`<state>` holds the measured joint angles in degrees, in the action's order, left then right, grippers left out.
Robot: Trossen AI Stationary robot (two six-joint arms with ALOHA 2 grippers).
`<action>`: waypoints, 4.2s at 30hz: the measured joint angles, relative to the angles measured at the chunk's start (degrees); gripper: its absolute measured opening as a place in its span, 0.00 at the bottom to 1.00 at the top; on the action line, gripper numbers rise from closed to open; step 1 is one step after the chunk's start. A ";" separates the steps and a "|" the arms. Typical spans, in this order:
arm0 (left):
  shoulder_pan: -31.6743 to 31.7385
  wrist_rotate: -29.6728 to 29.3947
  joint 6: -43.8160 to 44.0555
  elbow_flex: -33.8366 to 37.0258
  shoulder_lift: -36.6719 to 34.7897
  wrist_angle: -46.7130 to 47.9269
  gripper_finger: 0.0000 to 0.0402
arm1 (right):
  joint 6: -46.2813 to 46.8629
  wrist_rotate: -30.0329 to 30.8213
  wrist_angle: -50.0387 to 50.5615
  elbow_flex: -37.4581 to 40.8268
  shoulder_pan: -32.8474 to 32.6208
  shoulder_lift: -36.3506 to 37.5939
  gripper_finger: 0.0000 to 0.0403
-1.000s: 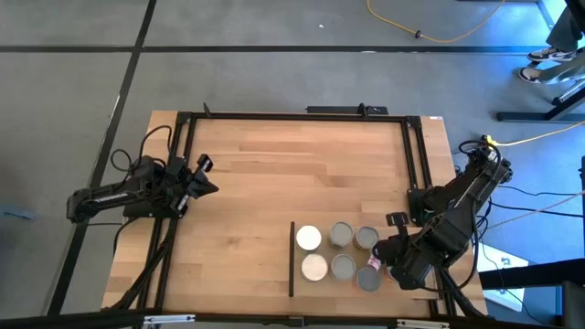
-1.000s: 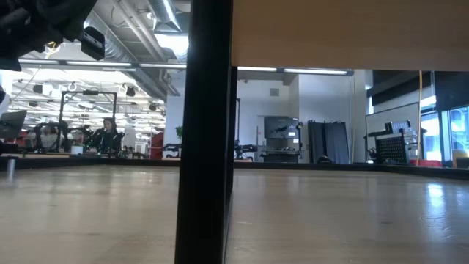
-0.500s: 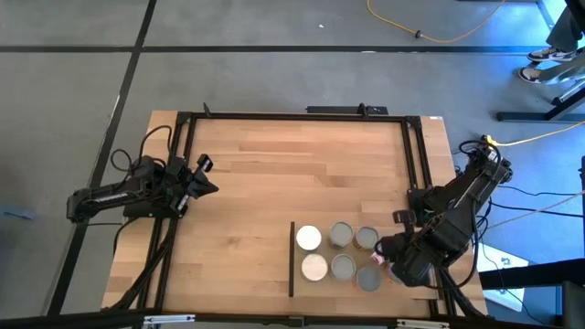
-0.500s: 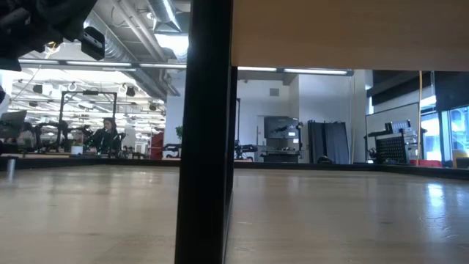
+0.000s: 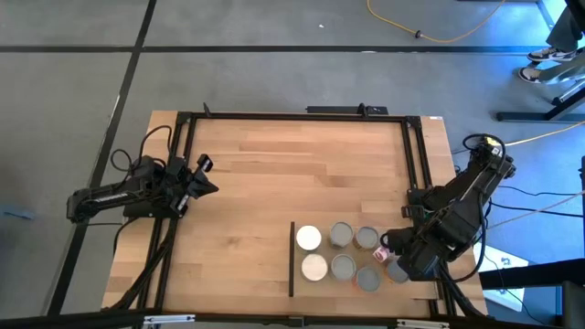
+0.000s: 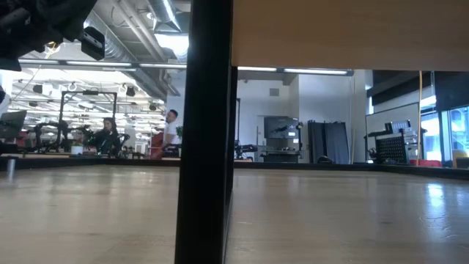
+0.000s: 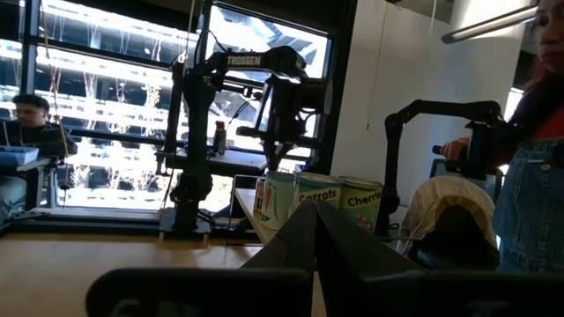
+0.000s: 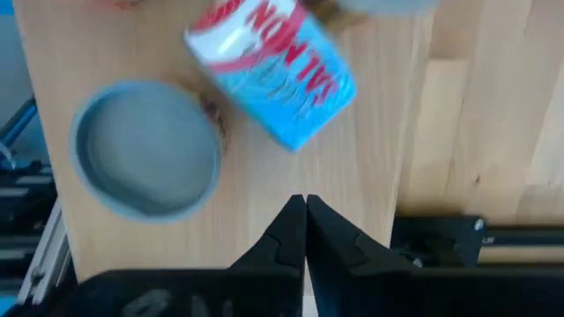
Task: Pick and place cans onto a shelf
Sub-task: Adjust the tuna can on the shelf
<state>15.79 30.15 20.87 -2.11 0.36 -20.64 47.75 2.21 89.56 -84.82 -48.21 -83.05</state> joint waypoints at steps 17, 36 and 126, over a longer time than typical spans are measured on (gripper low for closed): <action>-0.01 0.00 -0.01 0.00 -0.01 0.00 0.00 | 0.27 1.05 0.36 -5.44 2.34 0.00 0.07; 0.00 1.03 -0.01 0.00 -0.02 0.00 0.00 | -0.22 1.43 -6.79 -5.38 1.96 0.00 0.19; -0.02 -1.73 6.02 0.00 0.00 -0.02 0.00 | 19.52 26.60 -1.67 -5.44 -17.12 -6.78 0.19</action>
<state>15.77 28.43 26.89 -2.11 0.36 -20.66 67.26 28.81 87.90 -90.26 -65.32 -89.83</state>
